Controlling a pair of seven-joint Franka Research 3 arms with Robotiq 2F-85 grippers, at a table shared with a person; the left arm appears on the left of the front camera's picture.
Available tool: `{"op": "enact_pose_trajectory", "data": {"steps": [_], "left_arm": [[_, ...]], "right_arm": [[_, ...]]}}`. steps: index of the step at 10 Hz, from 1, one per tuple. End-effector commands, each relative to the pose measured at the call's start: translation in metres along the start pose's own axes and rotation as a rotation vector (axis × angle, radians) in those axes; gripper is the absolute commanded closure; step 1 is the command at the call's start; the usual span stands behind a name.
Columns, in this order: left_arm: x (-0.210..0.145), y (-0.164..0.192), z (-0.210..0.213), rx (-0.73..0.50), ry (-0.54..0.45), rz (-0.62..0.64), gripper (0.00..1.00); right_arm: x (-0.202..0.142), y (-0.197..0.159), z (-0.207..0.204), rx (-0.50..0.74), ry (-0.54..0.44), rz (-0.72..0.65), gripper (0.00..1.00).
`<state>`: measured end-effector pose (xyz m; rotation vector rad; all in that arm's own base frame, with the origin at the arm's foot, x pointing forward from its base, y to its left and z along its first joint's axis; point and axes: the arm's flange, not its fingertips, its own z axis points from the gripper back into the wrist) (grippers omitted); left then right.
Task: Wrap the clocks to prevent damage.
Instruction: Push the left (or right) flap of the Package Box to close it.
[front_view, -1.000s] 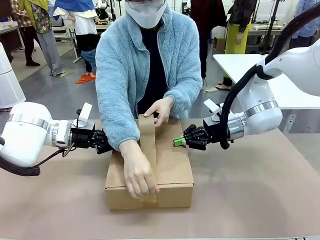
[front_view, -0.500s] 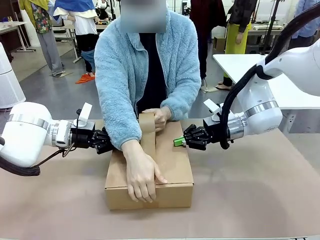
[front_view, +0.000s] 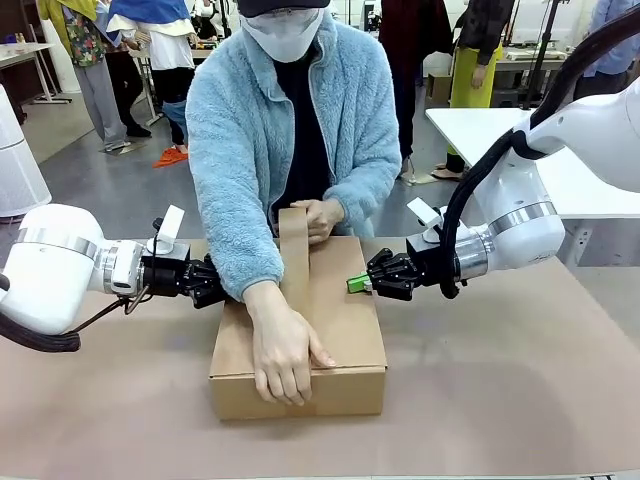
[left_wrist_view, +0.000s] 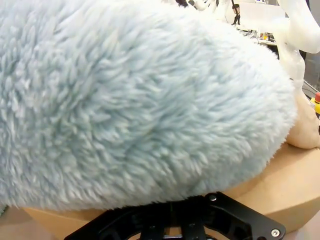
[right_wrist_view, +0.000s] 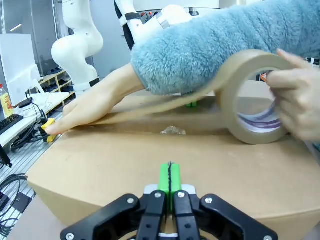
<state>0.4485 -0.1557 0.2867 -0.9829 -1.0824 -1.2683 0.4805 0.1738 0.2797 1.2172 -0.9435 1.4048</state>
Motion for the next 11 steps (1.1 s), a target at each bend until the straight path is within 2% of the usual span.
{"op": "enact_pose_trajectory", "data": {"steps": [1,11], "left_arm": [[-0.0039,-0.0009,-0.0012,0.003,0.008,-0.003,1.00],[-0.0039,-0.0009,-0.0012,0.003,0.008,-0.003,1.00]], "right_arm": [[-0.0032,0.0008,-0.0015,-0.007,0.011,0.011,0.99],[-0.0032,0.0008,-0.0015,-0.007,0.011,0.011,0.99]]}}
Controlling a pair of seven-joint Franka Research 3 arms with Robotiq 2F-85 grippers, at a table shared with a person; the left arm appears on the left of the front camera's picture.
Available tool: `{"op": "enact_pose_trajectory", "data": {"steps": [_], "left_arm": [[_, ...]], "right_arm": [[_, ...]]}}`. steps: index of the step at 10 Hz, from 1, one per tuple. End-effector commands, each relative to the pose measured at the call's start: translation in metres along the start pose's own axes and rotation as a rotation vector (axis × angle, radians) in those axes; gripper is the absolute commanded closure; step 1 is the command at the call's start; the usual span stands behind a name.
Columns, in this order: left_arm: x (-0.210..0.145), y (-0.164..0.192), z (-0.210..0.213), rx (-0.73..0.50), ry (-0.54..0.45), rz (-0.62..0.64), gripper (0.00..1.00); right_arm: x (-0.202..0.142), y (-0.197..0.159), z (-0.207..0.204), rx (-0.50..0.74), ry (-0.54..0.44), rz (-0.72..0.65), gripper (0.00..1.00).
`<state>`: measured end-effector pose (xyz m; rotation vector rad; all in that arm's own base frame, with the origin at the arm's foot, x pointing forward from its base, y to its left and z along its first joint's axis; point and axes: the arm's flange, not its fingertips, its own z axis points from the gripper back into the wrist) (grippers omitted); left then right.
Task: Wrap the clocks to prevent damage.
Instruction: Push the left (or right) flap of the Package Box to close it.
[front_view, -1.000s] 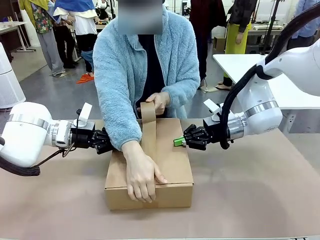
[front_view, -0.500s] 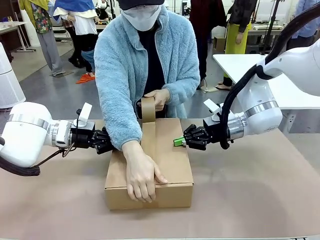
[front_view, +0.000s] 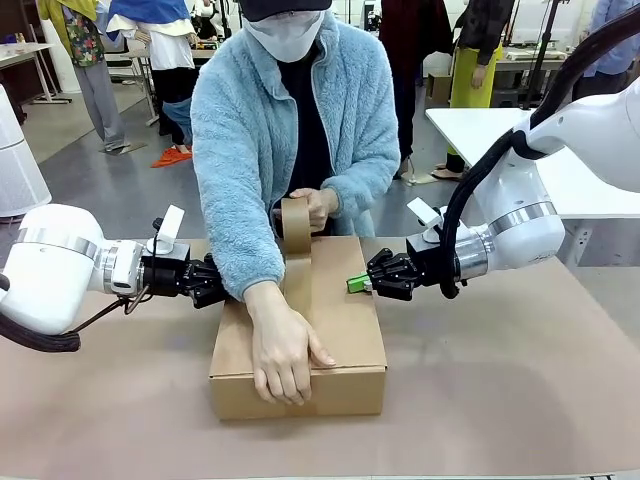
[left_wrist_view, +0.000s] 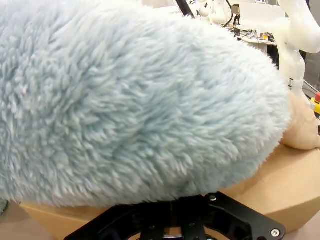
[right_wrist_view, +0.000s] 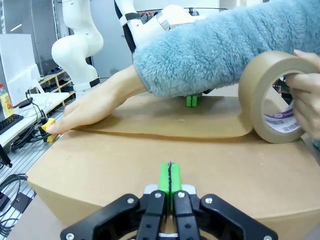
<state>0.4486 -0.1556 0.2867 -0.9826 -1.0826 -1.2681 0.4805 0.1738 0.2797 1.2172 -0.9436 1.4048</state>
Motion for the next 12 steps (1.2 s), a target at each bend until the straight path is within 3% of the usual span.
{"op": "enact_pose_trajectory", "data": {"steps": [1,12], "left_arm": [[-0.0039,-0.0010,-0.0013,0.002,0.008,-0.003,1.00],[-0.0039,-0.0010,-0.0013,0.002,0.008,-0.003,1.00]], "right_arm": [[-0.0032,0.0008,-0.0015,-0.007,0.011,0.010,0.99],[-0.0032,0.0008,-0.0015,-0.007,0.011,0.010,0.99]]}}
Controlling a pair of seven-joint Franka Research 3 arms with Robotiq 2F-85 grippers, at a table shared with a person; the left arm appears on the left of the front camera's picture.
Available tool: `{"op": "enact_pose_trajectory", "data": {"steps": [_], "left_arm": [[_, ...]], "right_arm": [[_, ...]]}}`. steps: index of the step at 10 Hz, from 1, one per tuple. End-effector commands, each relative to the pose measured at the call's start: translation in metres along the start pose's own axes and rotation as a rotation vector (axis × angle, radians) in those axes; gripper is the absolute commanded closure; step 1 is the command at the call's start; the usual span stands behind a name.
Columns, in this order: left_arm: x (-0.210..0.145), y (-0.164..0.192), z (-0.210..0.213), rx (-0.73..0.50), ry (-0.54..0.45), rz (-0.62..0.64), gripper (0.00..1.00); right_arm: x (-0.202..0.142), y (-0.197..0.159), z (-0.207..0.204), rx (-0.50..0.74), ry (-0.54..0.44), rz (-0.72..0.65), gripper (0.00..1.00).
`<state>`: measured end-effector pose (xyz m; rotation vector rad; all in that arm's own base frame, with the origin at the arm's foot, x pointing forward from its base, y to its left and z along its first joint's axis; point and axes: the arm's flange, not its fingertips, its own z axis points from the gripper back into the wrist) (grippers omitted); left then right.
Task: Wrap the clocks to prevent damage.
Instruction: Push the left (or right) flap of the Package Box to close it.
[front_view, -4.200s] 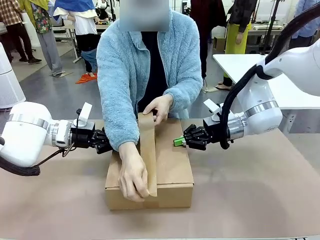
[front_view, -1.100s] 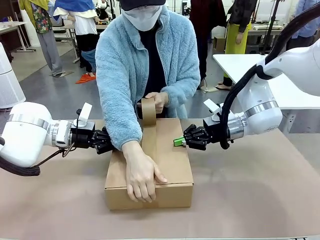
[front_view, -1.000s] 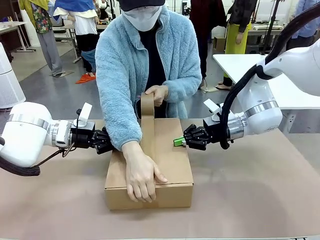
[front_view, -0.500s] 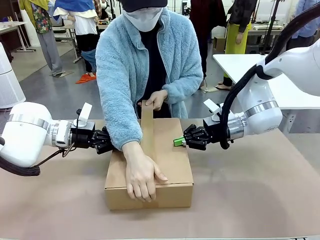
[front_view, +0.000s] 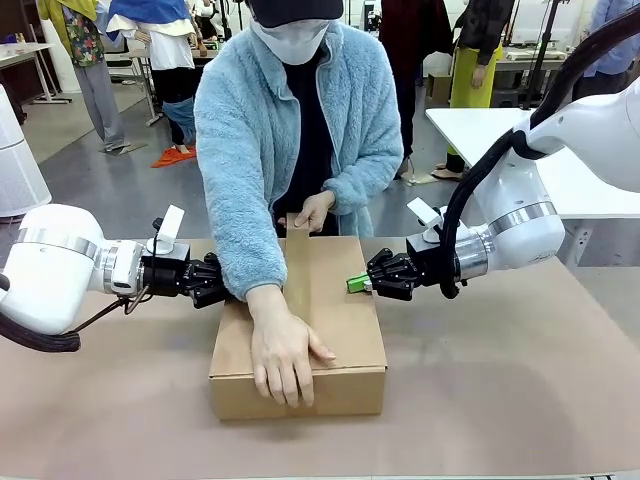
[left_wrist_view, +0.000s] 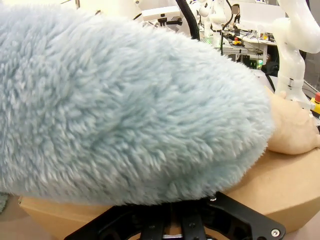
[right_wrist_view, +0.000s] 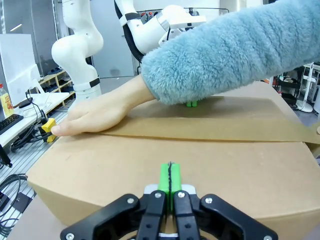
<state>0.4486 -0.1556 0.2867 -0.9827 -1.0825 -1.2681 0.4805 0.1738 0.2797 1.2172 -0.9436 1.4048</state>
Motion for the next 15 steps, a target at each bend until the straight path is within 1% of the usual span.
{"op": "enact_pose_trajectory", "data": {"steps": [1,15], "left_arm": [[-0.0039,-0.0010,-0.0013,0.002,0.008,-0.003,1.00],[-0.0039,-0.0010,-0.0013,0.002,0.008,-0.003,1.00]], "right_arm": [[-0.0032,0.0008,-0.0015,-0.007,0.011,0.010,0.99],[-0.0032,0.0008,-0.0015,-0.007,0.011,0.010,0.99]]}}
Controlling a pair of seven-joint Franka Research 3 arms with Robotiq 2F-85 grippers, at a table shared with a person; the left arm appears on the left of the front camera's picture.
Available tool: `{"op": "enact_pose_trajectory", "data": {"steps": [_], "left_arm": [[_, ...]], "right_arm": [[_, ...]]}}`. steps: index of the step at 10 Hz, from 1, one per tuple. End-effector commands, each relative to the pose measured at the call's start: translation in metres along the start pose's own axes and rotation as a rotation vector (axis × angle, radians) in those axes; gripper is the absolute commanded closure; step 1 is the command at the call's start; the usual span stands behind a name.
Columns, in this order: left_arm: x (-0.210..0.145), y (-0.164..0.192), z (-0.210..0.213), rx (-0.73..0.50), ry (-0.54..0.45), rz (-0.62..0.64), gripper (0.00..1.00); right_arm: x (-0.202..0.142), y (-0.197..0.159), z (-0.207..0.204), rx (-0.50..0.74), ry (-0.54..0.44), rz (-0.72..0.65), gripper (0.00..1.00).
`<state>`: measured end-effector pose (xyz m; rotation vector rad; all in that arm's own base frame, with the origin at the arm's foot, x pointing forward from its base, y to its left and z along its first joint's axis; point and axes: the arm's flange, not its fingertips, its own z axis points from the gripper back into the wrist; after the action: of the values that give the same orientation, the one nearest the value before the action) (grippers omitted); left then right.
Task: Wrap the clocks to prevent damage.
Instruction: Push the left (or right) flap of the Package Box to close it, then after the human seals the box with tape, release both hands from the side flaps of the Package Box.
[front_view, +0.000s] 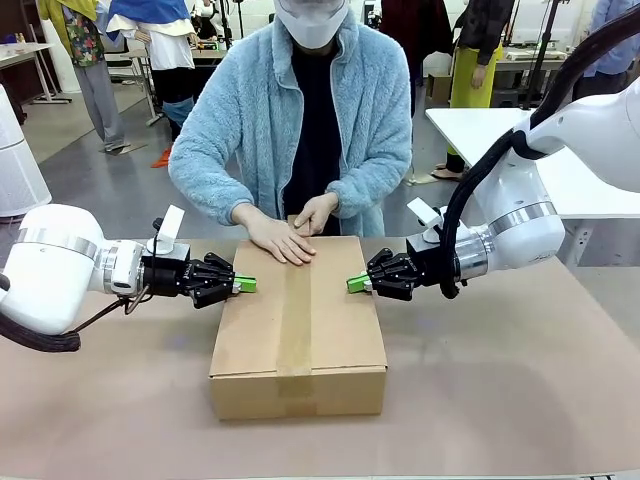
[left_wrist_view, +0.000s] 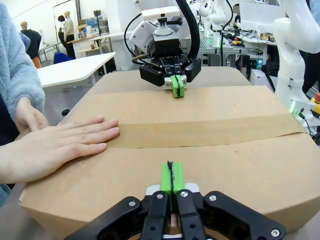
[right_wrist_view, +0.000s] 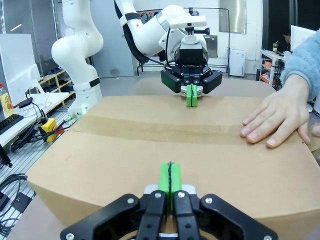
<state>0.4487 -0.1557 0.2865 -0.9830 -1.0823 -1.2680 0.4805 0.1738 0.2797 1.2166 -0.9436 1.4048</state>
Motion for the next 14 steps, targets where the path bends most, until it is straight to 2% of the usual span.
{"op": "enact_pose_trajectory", "data": {"steps": [1,14], "left_arm": [[-0.0037,-0.0011,-0.0012,0.003,0.009,-0.003,1.00],[-0.0037,-0.0011,-0.0012,0.003,0.009,-0.003,1.00]], "right_arm": [[-0.0032,0.0009,-0.0015,-0.007,0.010,0.010,0.99],[-0.0032,0.0009,-0.0015,-0.007,0.010,0.010,0.99]]}}
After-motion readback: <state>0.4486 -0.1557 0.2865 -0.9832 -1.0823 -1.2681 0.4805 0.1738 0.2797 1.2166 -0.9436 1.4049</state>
